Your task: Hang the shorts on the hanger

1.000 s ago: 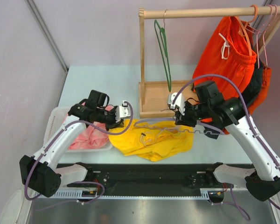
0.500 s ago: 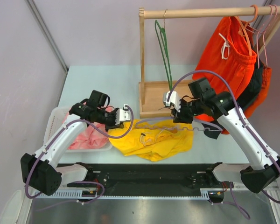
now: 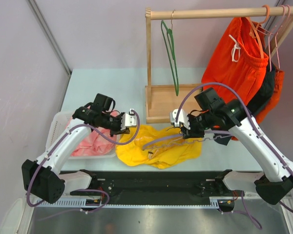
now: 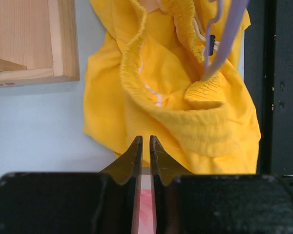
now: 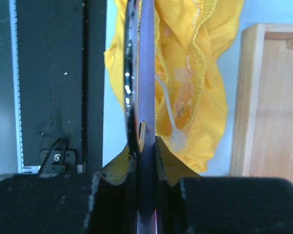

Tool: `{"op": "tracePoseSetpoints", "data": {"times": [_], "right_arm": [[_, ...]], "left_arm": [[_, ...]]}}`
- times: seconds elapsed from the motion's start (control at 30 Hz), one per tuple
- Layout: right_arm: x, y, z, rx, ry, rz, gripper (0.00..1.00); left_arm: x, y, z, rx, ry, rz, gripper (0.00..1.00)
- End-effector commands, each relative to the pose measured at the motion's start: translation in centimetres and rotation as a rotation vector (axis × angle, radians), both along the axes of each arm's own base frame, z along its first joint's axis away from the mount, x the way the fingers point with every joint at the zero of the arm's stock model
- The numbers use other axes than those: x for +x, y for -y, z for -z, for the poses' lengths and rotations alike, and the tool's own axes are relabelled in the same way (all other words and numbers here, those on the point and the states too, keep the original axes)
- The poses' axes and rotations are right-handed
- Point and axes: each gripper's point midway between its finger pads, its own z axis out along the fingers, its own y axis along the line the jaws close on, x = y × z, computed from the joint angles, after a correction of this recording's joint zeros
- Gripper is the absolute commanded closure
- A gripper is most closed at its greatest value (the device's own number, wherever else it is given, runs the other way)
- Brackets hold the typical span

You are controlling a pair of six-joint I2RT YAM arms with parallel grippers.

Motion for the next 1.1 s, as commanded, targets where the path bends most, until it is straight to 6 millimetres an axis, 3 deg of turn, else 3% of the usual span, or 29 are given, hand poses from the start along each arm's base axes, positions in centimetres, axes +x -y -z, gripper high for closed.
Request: {"op": "tracePoseSetpoints", "data": {"times": [0.0,0.13,0.27,0.47,0.6,0.73,0.93,1.0,1.07], "right_arm": [[-2.8,0.6,-1.4,0.035,-0.001,-0.063,1.0],[-2.9,0.8,-1.2,0.021,-0.011,-0.061,1.0],[-2.5,0.6,-1.1,0.02,-0.01,-0.054,1.0],[-2.2,0.9,-1.8,0.046,0.007,-0.008,1.0],[-1.0,2.1,-2.9,0.096,0.02,0.11,1.0],[0.2,3.2,-3.2,0.128,-0.001,0.198,1.0],[0.6,2.6,-2.7,0.139,-0.031,0.188,1.0],[1.1,2.4,-2.2,0.131,-0.024,0.176,1.0],[1.2,2.6,-1.5,0.103,-0.039,0.172,1.0]], "left_arm": [[-0.1,1.1,-2.4,-0.072,0.055,0.06,0.82],[-1.9,1.0,-2.9,-0.082,0.018,0.11,0.49],[-3.2,1.2,-4.4,-0.105,-0.001,0.142,0.37],[-6.4,2.2,-4.6,0.02,0.122,0.313,0.37],[-8.1,3.4,-3.0,0.12,0.087,0.394,0.38],[-6.5,3.2,-0.7,0.245,0.147,0.376,0.36],[-5.0,3.2,1.8,0.415,0.254,0.413,0.33],[-5.0,2.5,2.7,0.499,0.252,0.447,0.34],[-5.0,1.7,2.8,0.56,0.254,0.475,0.42]]}}
